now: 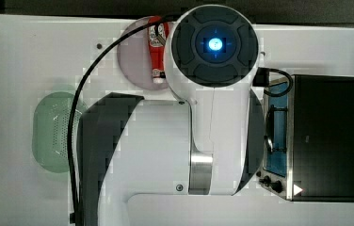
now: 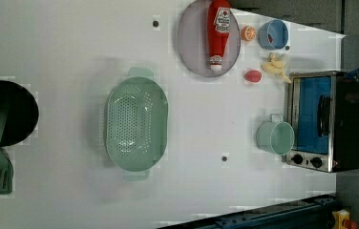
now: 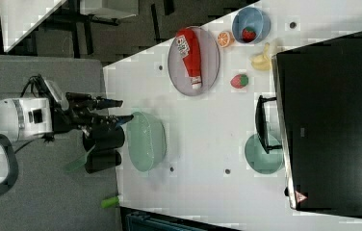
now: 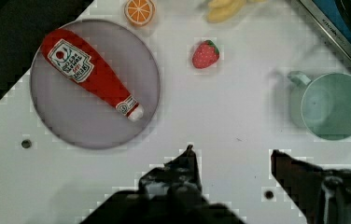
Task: Drag strainer left to right.
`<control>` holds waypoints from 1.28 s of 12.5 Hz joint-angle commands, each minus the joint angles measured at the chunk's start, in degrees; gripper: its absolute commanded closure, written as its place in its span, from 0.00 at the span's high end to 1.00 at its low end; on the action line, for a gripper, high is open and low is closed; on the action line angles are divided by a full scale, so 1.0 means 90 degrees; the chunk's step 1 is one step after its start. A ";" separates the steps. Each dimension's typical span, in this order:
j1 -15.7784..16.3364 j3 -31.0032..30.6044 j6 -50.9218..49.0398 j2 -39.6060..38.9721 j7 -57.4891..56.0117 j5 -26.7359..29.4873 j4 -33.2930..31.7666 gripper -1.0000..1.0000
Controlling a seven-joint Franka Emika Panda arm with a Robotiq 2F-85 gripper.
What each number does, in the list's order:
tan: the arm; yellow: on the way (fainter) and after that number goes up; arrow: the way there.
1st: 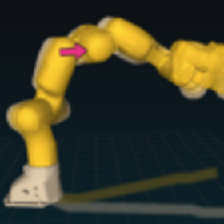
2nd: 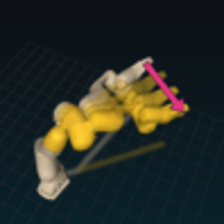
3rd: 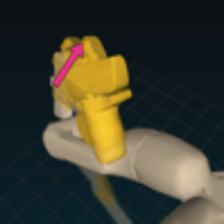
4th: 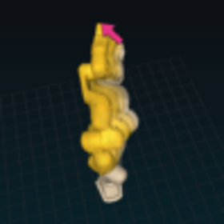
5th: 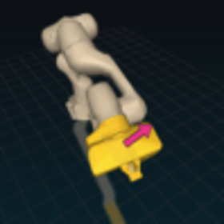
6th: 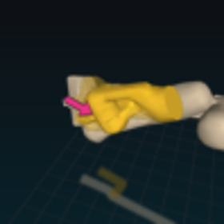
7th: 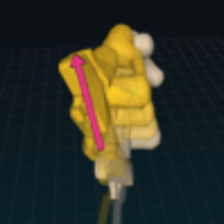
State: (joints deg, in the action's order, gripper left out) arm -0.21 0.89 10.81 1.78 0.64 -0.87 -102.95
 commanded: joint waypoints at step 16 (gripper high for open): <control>0.0336 -0.2759 0.0603 0.0809 0.4306 -0.0047 -0.1731 1.00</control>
State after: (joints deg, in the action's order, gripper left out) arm 2.54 -24.89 15.46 5.70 28.33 -0.71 -118.73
